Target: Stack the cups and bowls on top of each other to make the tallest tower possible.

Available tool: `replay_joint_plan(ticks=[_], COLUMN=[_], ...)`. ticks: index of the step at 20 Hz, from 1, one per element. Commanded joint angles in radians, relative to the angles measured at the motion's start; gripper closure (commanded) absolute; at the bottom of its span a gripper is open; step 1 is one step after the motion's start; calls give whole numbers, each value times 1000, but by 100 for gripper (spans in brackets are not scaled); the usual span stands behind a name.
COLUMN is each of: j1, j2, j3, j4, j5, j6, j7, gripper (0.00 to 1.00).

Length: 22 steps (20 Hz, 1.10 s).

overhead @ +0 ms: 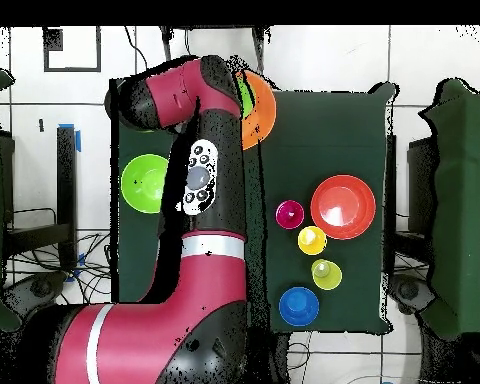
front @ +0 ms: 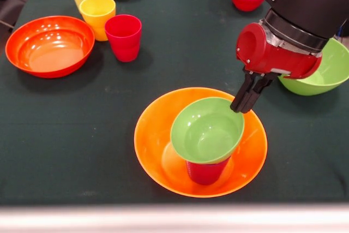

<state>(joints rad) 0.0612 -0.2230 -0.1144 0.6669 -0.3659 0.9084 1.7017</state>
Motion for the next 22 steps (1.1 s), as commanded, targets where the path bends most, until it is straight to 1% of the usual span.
replay_joint_plan(ticks=[1,5,22], j1=[-15,-16,-25], j2=[39,48,51], j3=[75,80,88], j4=[93,74,78], j5=[-6,-3,-3], j6=[-17,-9,-34], j7=[-36,-39,-47], gripper=[100,100,100])
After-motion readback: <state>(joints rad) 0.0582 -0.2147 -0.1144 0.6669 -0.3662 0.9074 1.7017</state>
